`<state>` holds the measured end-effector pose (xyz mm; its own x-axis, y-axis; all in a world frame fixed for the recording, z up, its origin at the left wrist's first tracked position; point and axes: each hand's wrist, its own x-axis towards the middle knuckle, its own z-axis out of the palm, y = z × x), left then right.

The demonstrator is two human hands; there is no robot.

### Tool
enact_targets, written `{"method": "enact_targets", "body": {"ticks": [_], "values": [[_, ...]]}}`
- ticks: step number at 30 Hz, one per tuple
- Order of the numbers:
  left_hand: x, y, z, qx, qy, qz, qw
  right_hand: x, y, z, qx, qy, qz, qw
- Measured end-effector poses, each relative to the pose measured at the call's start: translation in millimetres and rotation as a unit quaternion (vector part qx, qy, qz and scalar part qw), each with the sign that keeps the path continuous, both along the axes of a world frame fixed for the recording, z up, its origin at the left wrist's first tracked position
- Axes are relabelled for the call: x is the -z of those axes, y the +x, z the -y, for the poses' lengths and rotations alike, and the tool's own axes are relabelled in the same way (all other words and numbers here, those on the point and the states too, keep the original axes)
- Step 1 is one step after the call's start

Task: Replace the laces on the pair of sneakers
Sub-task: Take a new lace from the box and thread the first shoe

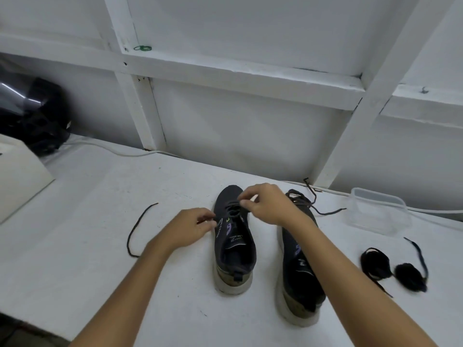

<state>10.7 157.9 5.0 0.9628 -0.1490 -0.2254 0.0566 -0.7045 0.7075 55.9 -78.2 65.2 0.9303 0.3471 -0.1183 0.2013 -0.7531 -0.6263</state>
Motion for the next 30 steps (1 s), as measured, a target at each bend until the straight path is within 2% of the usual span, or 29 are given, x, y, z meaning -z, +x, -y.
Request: {"method": "enact_targets", "body": {"ticks": [4, 7, 9, 11, 13, 15, 18, 21, 23, 26, 28, 30], "values": [[3, -2, 7, -0.012, 0.023, 0.027, 0.999, 1, -1, -21, -0.047, -0.047, 0.013, 0.998], [-12, -3, 6, -0.01, -0.004, 0.05, 0.999, 0, -2, -27, -0.104, -0.082, -0.008, 0.991], [-27, -2, 7, -0.007, -0.023, 0.066, 0.998, 1, -4, -32, -0.114, -0.072, -0.007, 0.991], [-40, 0, 5, -0.007, -0.028, 0.066, 0.997, 4, -2, -31, -0.06, -0.027, 0.008, 0.998], [-47, 1, -2, -0.02, -0.023, 0.054, 0.998, 7, 2, -23, 0.055, 0.037, -0.003, 0.998], [-49, -1, -13, -0.034, -0.014, 0.04, 0.999, 12, 5, -10, 0.117, 0.042, -0.033, 0.992], [-52, -4, -16, -0.034, -0.006, 0.03, 0.999, 17, 2, -3, 0.055, -0.014, 0.001, 0.998], [-60, -2, 0, -0.005, -0.005, 0.039, 0.999, 6, -3, -20, -0.053, 0.023, 0.072, 0.996], [-63, -1, 10, 0.011, -0.015, 0.048, 0.999, 0, -5, -32, -0.089, 0.013, 0.101, 0.991], [-67, -2, 7, -0.001, -0.013, 0.054, 0.998, 0, 3, -27, 0.007, -0.035, 0.097, 0.995], [-64, -6, -4, -0.014, -0.011, 0.043, 0.999, 7, 11, -9, 0.113, -0.057, 0.065, 0.99], [-58, -8, -17, -0.025, -0.003, 0.03, 0.999, 13, 15, 8, 0.169, -0.076, 0.034, 0.982]]}}
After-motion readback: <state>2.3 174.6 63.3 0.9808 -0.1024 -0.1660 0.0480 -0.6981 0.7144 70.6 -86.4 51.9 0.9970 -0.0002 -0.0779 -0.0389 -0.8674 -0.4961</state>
